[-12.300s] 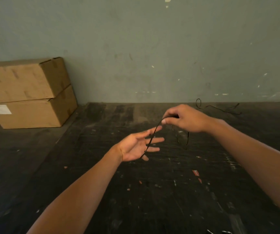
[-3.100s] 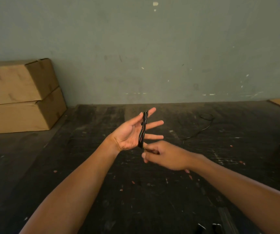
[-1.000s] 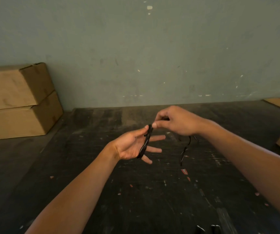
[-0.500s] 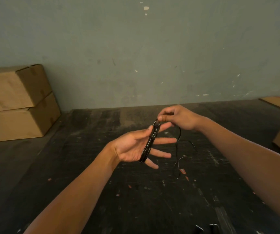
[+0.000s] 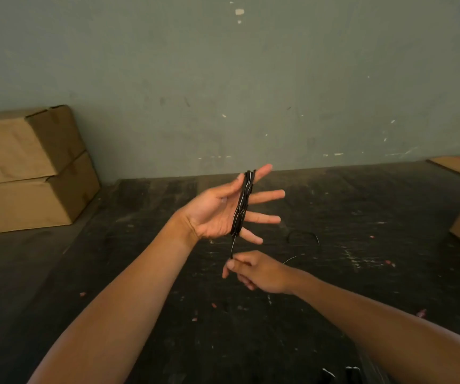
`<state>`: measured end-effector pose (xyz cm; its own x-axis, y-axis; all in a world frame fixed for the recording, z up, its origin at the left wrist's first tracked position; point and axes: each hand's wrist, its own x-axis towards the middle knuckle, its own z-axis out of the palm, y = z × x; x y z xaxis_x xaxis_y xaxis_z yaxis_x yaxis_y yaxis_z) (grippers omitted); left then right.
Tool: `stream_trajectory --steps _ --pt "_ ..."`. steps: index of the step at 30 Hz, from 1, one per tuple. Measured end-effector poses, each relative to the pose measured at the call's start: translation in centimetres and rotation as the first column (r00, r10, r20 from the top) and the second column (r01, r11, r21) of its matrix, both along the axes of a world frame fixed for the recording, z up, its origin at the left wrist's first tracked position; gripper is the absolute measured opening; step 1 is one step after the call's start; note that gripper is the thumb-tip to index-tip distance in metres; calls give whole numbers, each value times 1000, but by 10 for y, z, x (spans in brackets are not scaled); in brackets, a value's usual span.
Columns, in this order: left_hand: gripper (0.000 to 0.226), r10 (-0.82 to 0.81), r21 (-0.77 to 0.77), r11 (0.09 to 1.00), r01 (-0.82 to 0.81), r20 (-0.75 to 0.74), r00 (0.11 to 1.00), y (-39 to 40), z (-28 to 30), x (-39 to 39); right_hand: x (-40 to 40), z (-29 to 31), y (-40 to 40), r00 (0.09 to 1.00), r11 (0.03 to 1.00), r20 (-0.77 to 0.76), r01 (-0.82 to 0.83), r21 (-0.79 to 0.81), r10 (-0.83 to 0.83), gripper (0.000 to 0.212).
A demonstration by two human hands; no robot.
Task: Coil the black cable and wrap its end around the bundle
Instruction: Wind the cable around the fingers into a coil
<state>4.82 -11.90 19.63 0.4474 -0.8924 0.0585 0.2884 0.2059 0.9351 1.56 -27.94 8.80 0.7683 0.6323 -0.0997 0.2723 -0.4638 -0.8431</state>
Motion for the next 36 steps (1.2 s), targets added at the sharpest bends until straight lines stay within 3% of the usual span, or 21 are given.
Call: stream_trajectory --steps 10,15,19,29,36 --pt "48 208 -23 977 -211 -98 973 22 -27 12 -25 32 5 946 980 267 -155 -127 184 29" --pt "46 271 19 962 -272 -158 949 24 -43 9 -19 57 0 905 984 391 -124 -129 166 29" --pt "47 209 2 977 -213 -190 959 28 -57 7 -9 87 -12 884 987 456 -35 -158 104 29" --pt "49 196 141 975 -173 -169 966 18 -64 -8 22 142 -27 793 953 602 101 -286 97 19" --pt "46 115 207 974 -91 -110 987 17 -65 -17 43 153 -38 787 963 614 115 -244 61 17"
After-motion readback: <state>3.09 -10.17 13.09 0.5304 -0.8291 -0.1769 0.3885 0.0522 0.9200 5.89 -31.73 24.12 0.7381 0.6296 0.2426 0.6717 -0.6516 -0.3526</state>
